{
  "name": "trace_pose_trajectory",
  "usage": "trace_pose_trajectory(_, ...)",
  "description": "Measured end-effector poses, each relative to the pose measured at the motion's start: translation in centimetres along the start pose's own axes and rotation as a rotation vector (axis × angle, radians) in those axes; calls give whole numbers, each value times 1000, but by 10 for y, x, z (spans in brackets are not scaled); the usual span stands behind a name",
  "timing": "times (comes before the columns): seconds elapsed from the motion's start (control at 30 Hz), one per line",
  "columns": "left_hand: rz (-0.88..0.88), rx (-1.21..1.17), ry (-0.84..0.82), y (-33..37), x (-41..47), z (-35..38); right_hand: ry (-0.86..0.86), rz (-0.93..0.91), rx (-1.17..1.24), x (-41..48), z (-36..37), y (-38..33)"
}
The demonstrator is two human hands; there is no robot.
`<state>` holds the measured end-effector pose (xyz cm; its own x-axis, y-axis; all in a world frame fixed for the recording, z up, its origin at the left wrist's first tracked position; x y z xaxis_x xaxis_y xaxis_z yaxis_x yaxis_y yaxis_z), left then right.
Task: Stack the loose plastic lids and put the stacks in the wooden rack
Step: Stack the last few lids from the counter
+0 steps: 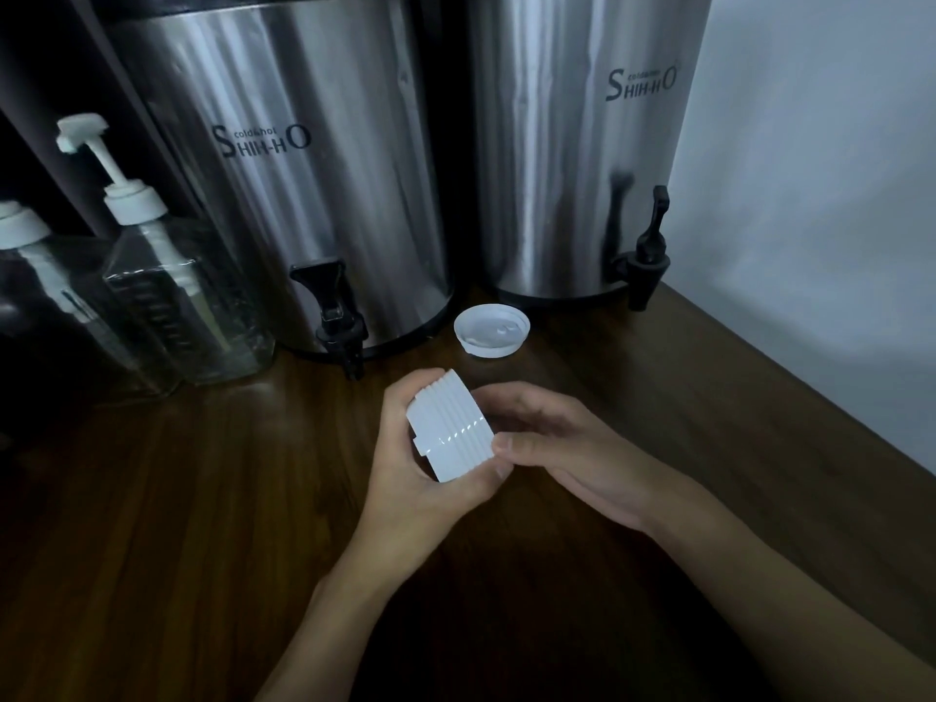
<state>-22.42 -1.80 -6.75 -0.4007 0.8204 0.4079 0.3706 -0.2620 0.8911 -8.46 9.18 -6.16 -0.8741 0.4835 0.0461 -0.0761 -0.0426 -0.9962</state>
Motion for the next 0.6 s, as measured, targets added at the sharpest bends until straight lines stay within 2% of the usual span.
trace_pose_trajectory(0.33, 37, 49, -60, 2, -3, 3, 33, 88, -108, 2, -6, 3)
trace_pose_trajectory(0.6, 21, 11, -124, 4, -4, 6, 21, 67, -194, 1, -3, 1)
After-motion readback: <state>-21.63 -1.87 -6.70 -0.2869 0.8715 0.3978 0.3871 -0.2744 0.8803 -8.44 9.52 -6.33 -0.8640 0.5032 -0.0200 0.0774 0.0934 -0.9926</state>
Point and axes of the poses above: each hand's wrist, its own x-axis towards the middle knuckle, its own z-axis out of the palm, y = z × x, the point moved 2 cm from there along x, towards the middle knuckle, and after that the axes turned 2 degrees about x, right-handed, at the moved point
